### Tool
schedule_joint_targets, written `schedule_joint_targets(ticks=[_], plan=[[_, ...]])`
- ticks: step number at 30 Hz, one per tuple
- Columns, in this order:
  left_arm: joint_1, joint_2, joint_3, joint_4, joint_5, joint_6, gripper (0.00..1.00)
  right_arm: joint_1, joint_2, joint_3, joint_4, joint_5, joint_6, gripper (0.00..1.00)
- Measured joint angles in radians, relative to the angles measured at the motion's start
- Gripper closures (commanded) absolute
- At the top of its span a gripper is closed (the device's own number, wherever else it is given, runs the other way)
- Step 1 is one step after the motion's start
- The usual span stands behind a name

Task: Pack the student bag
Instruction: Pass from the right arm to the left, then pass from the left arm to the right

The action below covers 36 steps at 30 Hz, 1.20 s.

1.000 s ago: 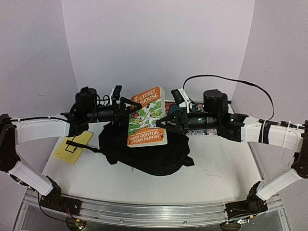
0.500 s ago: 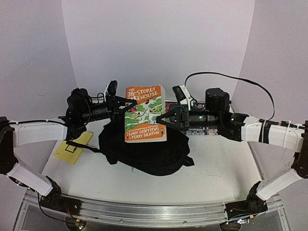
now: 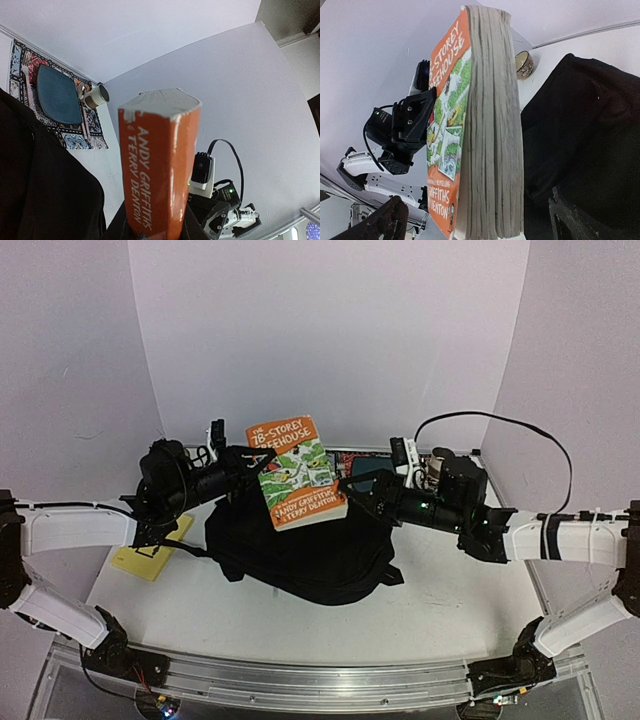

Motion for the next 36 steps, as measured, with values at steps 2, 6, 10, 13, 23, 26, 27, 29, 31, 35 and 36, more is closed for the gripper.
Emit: schedule_joint_targets(ticks=[2, 6, 10, 13, 23, 26, 27, 29, 31, 35, 36], plan=[[-0.012, 0.000, 0.000, 0.005, -0.048, -0.001, 1.00, 0.006, 0.000, -0.033, 0.051, 0.021, 0.032, 0.02], [-0.028, 0.000, 0.000, 0.021, -0.124, -0.001, 1.00, 0.026, 0.006, -0.064, 0.119, 0.054, 0.084, 0.02], [-0.045, 0.012, 0.002, 0.060, -0.187, -0.001, 1.00, 0.063, 0.029, -0.067, 0.194, 0.073, 0.117, 0.02], [-0.063, 0.046, 0.015, 0.088, -0.218, -0.001, 1.00, 0.088, 0.061, -0.067, 0.246, 0.076, 0.144, 0.02], [-0.115, 0.120, 0.055, 0.139, -0.266, -0.015, 1.00, 0.122, 0.153, -0.063, 0.331, 0.078, 0.189, 0.02], [-0.128, 0.121, 0.056, 0.157, -0.268, -0.018, 1.00, 0.122, 0.156, -0.060, 0.344, 0.084, 0.186, 0.02], [-0.132, 0.121, 0.056, 0.160, -0.269, -0.020, 1.00, 0.122, 0.156, -0.055, 0.349, 0.088, 0.180, 0.02], [-0.137, 0.121, 0.055, 0.166, -0.275, -0.025, 1.00, 0.122, 0.156, -0.044, 0.359, 0.099, 0.165, 0.02], [-0.141, 0.121, 0.053, 0.174, -0.290, -0.030, 1.00, 0.123, 0.153, -0.040, 0.369, 0.116, 0.148, 0.03], [-0.150, 0.121, 0.033, 0.188, -0.329, -0.045, 1.00, 0.123, 0.131, -0.040, 0.371, 0.156, 0.107, 0.08], [-0.153, 0.121, 0.027, 0.189, -0.340, -0.047, 1.00, 0.123, 0.125, -0.040, 0.370, 0.164, 0.102, 0.10]])
